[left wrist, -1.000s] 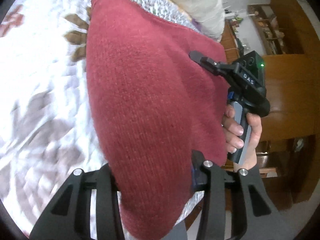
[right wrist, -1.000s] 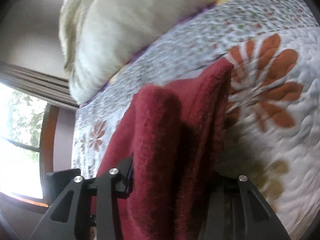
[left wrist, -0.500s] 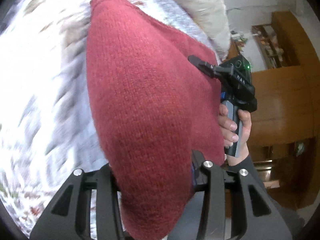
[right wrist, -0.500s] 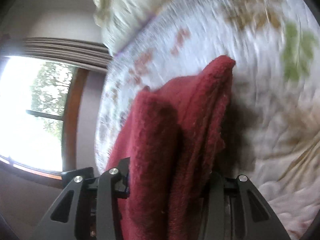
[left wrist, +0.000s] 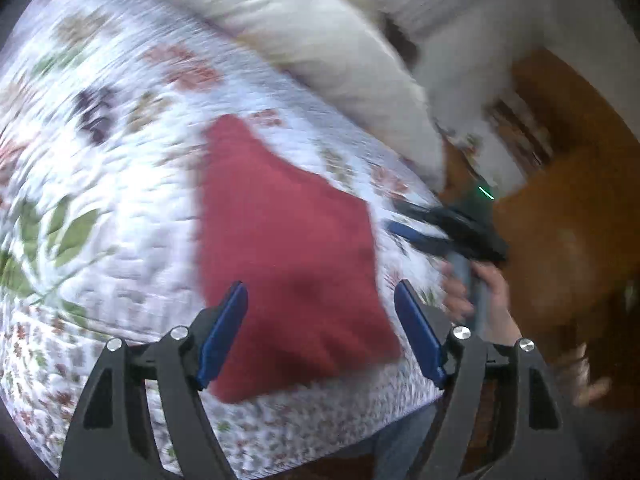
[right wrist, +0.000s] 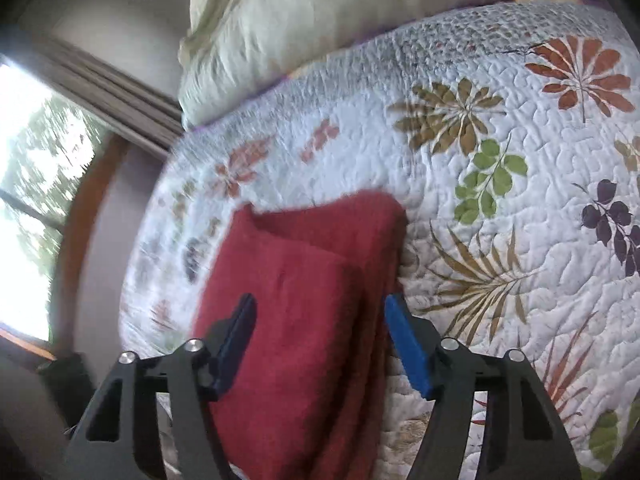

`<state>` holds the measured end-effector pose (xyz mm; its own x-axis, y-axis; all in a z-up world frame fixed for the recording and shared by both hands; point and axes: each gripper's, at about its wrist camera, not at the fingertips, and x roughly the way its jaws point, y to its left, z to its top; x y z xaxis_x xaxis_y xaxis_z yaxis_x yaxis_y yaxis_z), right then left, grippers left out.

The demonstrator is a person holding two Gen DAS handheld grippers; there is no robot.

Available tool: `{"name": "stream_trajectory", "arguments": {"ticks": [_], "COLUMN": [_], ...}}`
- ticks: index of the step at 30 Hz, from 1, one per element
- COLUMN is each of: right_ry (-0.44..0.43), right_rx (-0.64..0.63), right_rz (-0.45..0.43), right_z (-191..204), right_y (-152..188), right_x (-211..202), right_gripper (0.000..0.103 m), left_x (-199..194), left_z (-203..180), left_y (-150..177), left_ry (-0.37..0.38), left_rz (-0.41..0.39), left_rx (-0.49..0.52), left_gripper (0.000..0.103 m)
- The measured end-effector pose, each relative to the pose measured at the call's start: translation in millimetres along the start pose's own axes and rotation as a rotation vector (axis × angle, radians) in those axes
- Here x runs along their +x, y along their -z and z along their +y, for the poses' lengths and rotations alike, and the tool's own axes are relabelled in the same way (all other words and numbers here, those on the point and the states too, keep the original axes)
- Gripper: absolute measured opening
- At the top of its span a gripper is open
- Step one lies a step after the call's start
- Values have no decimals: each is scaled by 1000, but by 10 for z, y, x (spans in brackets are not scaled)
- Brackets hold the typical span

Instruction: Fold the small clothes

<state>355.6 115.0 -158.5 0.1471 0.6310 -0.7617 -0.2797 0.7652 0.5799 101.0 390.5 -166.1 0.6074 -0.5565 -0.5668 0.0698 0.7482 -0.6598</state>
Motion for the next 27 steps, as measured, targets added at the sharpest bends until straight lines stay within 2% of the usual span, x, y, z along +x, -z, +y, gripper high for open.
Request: {"name": "stream_trajectory", "arguments": {"ticks": [1,3,4,5,7,9,12,13,16,17,19,22,25,26,27], "right_ry": [13,41,49,43,9,18,54,61,30,24,16,-58,-107,-105,-79], "right_rx": [-1,-25,-35,-35,-49,-41,6,-9,-6,-1,-1,-47,-129,-147,-154], "right_rz": [20,39,33,17,-56,-90,-33,-27,-39,-50,-97,-104,-51,-14,24], "right_z": [2,20,27,34,67,4,-182,-198,-205,-204,-195,-26,160,164,135], "right_y": [41,116,110,113,145,171,140,140,95,92,116,267,384,417,432], "right_x": [71,226,265,263,168,175,473,528,416,356,144,-39,35,132,257], "right_gripper": [64,46,17,14,12,12,15,16,27,32,32,31,29,28,25], "left_x": [101,368,481,584,761,842,881,790,552,506,450,619,1006,1189,1338], "left_z": [-77,-166,-140,-90,-52,16,-81,-145,-360,-375,-289,-63,221,372,490], "left_y": [41,124,176,238,309,395,330,262,-82,-215,-569,-987,-1208,-1216,-1197], "left_ry": [19,23,17,17,13,18,43,78,123,126,152,120,55,39,26], "left_rz": [32,112,148,178,216,239,264,265,197,172,115,110,181,229,256], "left_rx": [29,43,37,22,-10,-31,-49,-49,16,18,-10,-46,-71,-109,-134], "left_gripper": [73,67,66,66,66,66,66,66,66,70,75,75,74,73,65]}}
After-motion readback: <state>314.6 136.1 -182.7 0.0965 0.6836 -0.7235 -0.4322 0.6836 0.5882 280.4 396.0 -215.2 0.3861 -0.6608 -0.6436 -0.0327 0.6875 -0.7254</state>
